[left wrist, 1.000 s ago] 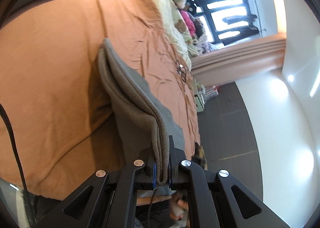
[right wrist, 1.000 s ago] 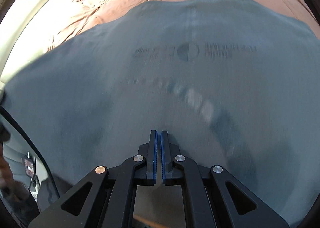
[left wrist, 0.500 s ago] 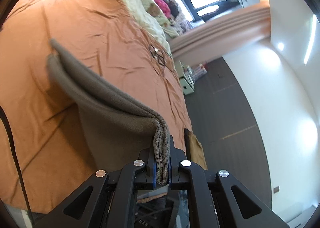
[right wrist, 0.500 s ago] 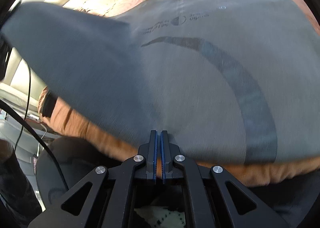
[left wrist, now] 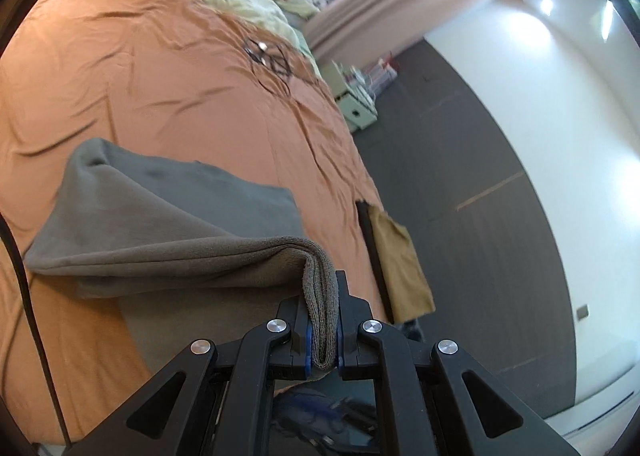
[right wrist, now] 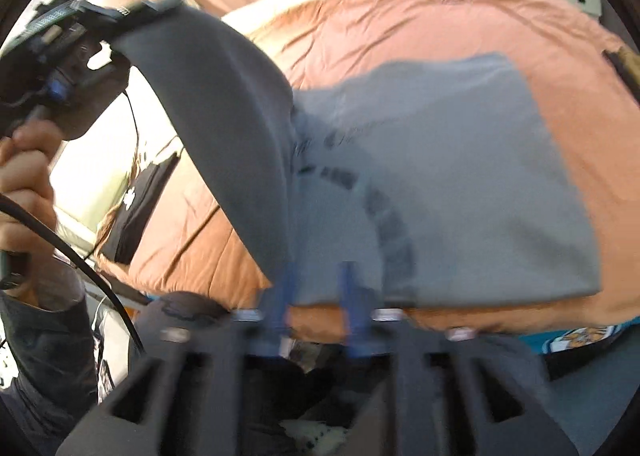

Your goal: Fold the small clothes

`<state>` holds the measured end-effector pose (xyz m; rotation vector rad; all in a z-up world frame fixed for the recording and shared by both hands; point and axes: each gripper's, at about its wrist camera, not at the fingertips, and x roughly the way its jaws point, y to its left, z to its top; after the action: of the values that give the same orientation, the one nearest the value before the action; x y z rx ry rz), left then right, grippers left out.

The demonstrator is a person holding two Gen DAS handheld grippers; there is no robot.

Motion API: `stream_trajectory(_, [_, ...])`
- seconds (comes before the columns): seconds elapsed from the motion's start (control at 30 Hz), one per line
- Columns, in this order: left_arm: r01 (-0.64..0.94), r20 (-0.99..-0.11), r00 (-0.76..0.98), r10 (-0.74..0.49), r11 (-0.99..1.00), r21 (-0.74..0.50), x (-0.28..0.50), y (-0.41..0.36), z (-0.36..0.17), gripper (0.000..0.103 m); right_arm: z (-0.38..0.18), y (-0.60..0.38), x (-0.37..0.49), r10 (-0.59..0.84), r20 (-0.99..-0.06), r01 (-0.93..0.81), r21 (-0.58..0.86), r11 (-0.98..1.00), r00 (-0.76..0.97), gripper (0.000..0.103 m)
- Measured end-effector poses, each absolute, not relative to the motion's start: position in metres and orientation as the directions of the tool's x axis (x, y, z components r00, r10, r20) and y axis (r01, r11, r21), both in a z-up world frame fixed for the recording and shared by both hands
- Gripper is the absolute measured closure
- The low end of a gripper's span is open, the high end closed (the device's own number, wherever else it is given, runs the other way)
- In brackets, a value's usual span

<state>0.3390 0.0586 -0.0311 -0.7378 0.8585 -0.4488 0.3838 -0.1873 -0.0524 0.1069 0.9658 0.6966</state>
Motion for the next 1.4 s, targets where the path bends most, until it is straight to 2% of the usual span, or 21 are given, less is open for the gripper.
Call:
stream_trajectory(0.03, [0.071, -0.524, 0.576, -0.628, 0.677, -0.733, 0.343, 0.051, -0.032, 0.096, -0.048, -0.194, 0.380, 0.586, -0.707, -0.493, 0.376, 0.785, 0.395, 0.044])
stream_trajectory(0.2, [0.104, -0.568, 0.506, -0.649, 0.700, -0.707, 0.361, 0.005, -0.045, 0.096, -0.039, -0.236, 0.382, 0.575, -0.680, -0.459, 0.374, 0.806, 0.456, 0.043])
stream_trajectory(0.47, [0.143, -0.656, 0.372, -0.657, 0.739, -0.658, 0.387, -0.065, -0.079, 0.096, -0.061, -0.276, 0.393, 0.537, -0.697, -0.361, 0.403, 0.841, 0.475, 0.043])
stream_trajectory(0.67, [0.187, -0.689, 0.281, -0.668, 0.742, -0.644, 0.404, -0.111, -0.101, 0.094, -0.070, -0.289, 0.401, 0.522, -0.713, -0.319, 0.414, 0.853, 0.469, 0.043])
stream_trajectory(0.7, [0.192, -0.690, 0.263, -0.674, 0.738, -0.647, 0.406, -0.117, -0.105, 0.090, -0.070, -0.292, 0.399, 0.519, -0.717, -0.313, 0.414, 0.854, 0.466, 0.043])
stream_trajectory(0.73, [0.196, -0.694, 0.239, -0.679, 0.733, -0.651, 0.408, -0.124, -0.109, 0.079, -0.073, -0.295, 0.401, 0.516, -0.721, -0.307, 0.415, 0.856, 0.463, 0.043])
stream_trajectory(0.77, [0.197, -0.694, 0.202, -0.691, 0.723, -0.662, 0.411, -0.130, -0.115, 0.072, -0.075, -0.297, 0.404, 0.512, -0.726, -0.301, 0.415, 0.859, 0.460, 0.043])
stream_trajectory(0.83, [0.195, -0.681, 0.170, -0.713, 0.701, -0.686, 0.411, -0.132, -0.122, 0.045, -0.081, -0.300, 0.411, 0.499, -0.739, -0.283, 0.412, 0.866, 0.452, 0.043])
stream_trajectory(0.9, [0.197, -0.689, 0.190, -0.700, 0.714, -0.672, 0.408, -0.124, -0.122, 0.034, -0.083, -0.302, 0.416, 0.489, -0.749, -0.275, 0.405, 0.872, 0.446, 0.043])
stream_trajectory(1.23, [0.079, -0.767, 0.306, -0.565, 0.818, -0.570, 0.386, -0.018, -0.129, 0.034, -0.084, -0.269, 0.446, 0.413, -0.806, -0.390, 0.250, 0.886, 0.424, 0.044])
stream_trajectory(1.33, [0.040, -0.786, 0.320, -0.528, 0.837, -0.546, 0.375, 0.008, -0.136, 0.034, -0.084, -0.258, 0.455, 0.394, -0.822, -0.418, 0.214, 0.883, 0.412, 0.054])
stream_trajectory(1.4, [0.008, -0.802, 0.324, -0.501, 0.850, -0.527, 0.365, 0.028, -0.143, 0.034, -0.084, -0.252, 0.462, 0.392, -0.829, -0.434, 0.206, 0.877, 0.400, 0.058])
